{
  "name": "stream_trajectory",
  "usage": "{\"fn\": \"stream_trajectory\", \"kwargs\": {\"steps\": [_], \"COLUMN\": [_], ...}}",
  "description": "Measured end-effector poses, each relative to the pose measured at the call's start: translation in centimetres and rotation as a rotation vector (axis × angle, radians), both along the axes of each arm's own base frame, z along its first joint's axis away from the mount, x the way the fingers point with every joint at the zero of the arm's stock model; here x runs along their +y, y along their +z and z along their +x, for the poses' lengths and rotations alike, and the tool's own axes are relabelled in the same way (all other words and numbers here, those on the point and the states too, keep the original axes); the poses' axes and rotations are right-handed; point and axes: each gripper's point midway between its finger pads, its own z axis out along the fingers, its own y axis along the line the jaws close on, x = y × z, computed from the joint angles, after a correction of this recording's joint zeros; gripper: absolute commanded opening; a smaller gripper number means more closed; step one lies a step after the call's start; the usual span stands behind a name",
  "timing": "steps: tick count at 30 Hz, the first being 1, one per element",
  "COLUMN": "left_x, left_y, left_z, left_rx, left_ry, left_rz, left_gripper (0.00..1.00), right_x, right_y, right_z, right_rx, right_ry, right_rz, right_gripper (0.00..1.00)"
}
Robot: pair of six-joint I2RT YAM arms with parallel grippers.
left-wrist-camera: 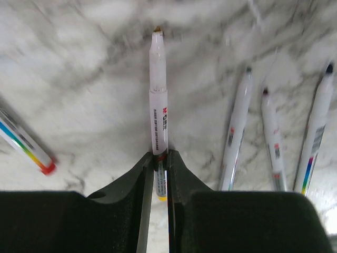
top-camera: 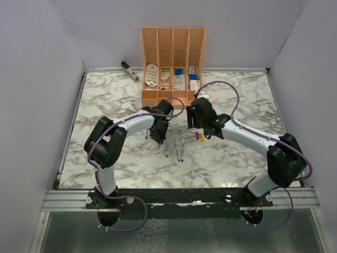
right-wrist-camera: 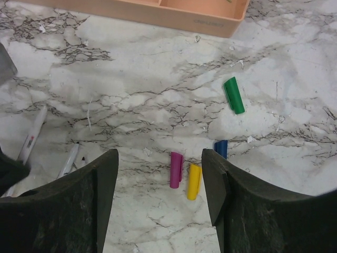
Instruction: Insert the pens into the pen caps
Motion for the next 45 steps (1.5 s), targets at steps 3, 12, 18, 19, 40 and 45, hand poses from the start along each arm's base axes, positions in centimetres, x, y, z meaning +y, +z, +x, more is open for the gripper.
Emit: {"fn": "stream_trajectory", "kwargs": {"steps": [3,12,18,19,40,45], "left_x": [-0.4,1.5,1.4,1.4,-0.8,-1.9], "left_y": [0.4,2.5,10.1,10.3,22.5,23.3], "left_z": [3.6,5.5,6.6,6.6,7.8,7.4], "left_rx": [-0.139,-0.332,-0.570,-0.579,-0.997,-0.994], "left_ry": [0.011,0.002,-0.012,-0.019,-0.176,-0.229], "left_rz": [-0.030,-0.037,-0.158,-0.159,-0.721,-0.793], "left_gripper": [0.00,0.00,0.00,0.00,0.00,0.00], "right_x": [0.0,0.1,0.2,0.2,-4.1,-4.9], "right_y": [-0.4,-0.4,-0.5,-0.5,-1.9,-4.4], "right_z": [0.0,0.0,0.2,0.2,0.8,-1.4], "right_rx": [0.009,0.011,0.009,0.009,0.066,0.156], "right_ry": [-0.001,-0.020,-0.037,-0.039,-0.184,-0.184], "right_rz": [-0.005,0.015,0.027,0.030,0.019,-0.009], "right_gripper": [0.64,0.64,0.64,0.64,0.56,0.47]}}
